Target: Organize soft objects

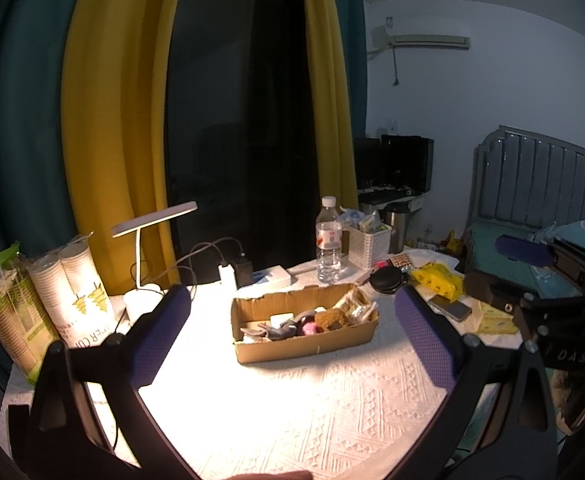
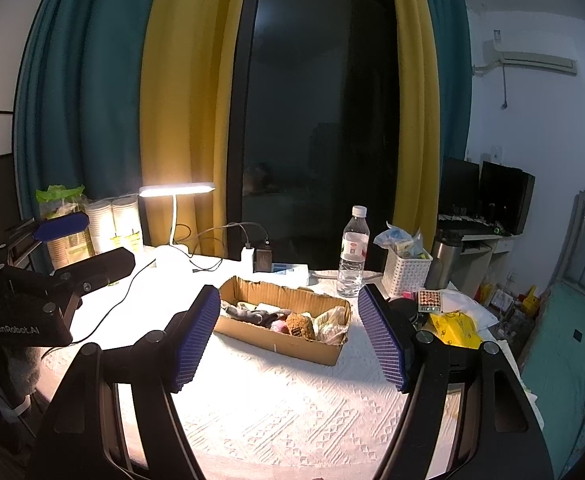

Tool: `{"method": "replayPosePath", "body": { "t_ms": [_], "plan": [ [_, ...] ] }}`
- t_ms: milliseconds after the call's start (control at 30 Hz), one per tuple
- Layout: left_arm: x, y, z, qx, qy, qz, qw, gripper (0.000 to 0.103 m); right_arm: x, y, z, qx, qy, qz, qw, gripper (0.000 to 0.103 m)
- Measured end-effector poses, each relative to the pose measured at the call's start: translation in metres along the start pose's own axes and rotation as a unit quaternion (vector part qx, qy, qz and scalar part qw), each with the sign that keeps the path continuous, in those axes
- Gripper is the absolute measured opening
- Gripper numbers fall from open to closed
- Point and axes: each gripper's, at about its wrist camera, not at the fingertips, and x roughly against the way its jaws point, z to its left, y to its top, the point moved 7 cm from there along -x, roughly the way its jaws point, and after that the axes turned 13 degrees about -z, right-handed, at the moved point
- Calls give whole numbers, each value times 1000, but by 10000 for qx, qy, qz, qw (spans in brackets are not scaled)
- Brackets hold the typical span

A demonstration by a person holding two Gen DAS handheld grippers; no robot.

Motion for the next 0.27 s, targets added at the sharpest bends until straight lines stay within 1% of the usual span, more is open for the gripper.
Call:
{"method": "replayPosePath", "body": {
  "t_ms": [267],
  "plan": [
    [-20,-5,1,44,54,89,9999,102,-12,-1,-2,-17,46,84,10000,75]
  ]
}}
